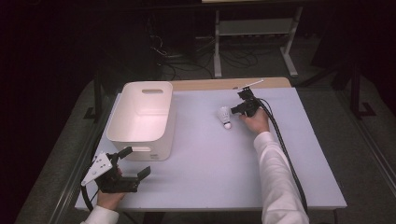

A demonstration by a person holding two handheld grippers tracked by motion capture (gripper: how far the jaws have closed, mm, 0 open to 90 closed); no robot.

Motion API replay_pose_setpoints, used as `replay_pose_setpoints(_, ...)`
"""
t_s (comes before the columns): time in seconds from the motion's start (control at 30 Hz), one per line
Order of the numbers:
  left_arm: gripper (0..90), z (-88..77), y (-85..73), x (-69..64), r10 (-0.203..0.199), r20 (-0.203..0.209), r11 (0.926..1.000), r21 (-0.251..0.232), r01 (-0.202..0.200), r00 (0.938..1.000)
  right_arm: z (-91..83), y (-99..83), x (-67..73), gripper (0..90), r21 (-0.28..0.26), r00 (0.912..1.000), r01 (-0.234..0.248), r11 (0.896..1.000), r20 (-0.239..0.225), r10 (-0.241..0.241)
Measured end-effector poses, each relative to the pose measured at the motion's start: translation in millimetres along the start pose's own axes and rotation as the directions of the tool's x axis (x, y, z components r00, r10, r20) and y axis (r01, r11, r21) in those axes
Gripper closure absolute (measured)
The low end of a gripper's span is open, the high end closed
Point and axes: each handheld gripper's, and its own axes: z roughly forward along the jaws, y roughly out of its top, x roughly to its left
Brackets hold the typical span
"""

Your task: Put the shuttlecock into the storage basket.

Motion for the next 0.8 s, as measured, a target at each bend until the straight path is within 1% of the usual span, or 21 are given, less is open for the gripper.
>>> replay_pose_setpoints(0.2,0.0,-1.3,0.4,0.6,0.010,-0.004,0.9999,0.007,-0.010,0.9999,8.2,-1.4,10.2,88.6,0.018,0.9993,0.029,0.999,-0.023,-0.029)
replay_pose_setpoints(0.27,0.0,-1.3,0.5,0.7,0.012,-0.003,0.9999,0.007,-0.012,0.9999,9.8,-1.3,12.4,88.6,0.012,0.9983,0.049,0.999,-0.031,-0.048)
replay_pose_setpoints(0.3,0.0,-1.1,0.4,0.6,0.010,-0.002,0.9999,0.006,-0.010,0.9999,10.1,-1.2,14.5,88.5,0.017,0.9981,0.049,0.999,-0.038,-0.048)
replay_pose_setpoints(0.37,0.0,-0.8,0.1,0.5,0.005,-0.002,1.0000,0.005,-0.005,1.0000,11.0,-0.8,16.5,88.5,0.009,0.9962,0.070,0.998,-0.053,-0.069)
replay_pose_setpoints(0.4,0.0,-0.8,0.2,0.5,0.007,-0.002,1.0000,0.004,-0.007,1.0000,10.8,-0.6,19.1,88.5,0.014,0.9967,0.064,0.998,-0.051,-0.063)
replay_pose_setpoints(0.43,0.0,-0.8,0.1,0.2,0.007,-0.004,1.0000,0.003,-0.007,1.0000,11.4,-0.2,20.3,88.5,0.010,0.9958,0.075,0.997,-0.054,-0.074)
replay_pose_setpoints(0.47,0.0,-1.2,0.2,-0.1,0.011,-0.005,0.9999,0.005,-0.011,0.9999,11.6,-0.1,21.3,88.5,0.007,0.9951,0.078,0.997,-0.060,-0.078)
replay_pose_setpoints(0.5,0.0,-1.5,0.4,-0.7,0.009,-0.006,0.9999,0.005,-0.009,0.9999,11.6,0.2,23.3,88.5,0.010,0.9953,0.071,0.997,-0.066,-0.071)
replay_pose_setpoints(0.53,0.0,-1.6,0.4,-0.9,0.008,-0.005,1.0000,0.003,-0.008,1.0000,12.0,0.5,24.5,88.5,0.005,0.9942,0.083,0.997,-0.069,-0.083)
replay_pose_setpoints(0.57,0.0,-1.7,0.4,-0.8,0.009,-0.006,0.9999,0.004,-0.009,0.9999,12.0,0.9,26.3,88.5,0.004,0.9938,0.084,0.996,-0.073,-0.084)
replay_pose_setpoints(0.63,0.0,-1.9,0.4,-0.1,0.014,-0.007,0.9999,0.006,-0.014,0.9999,12.7,1.6,28.9,88.5,0.005,0.9922,0.103,0.995,-0.071,-0.103)
replay_pose_setpoints(0.73,0.0,-2.3,0.5,0.5,0.017,-0.008,0.9998,0.008,-0.017,0.9998,13.8,2.7,32.5,88.4,0.004,0.9907,0.117,0.993,-0.070,-0.117)
replay_pose_setpoints(0.8,0.0,-2.0,0.3,-0.2,0.015,-0.008,0.9999,0.006,-0.015,0.9999,13.9,3.2,34.9,88.4,0.004,0.9901,0.117,0.993,-0.079,-0.116)
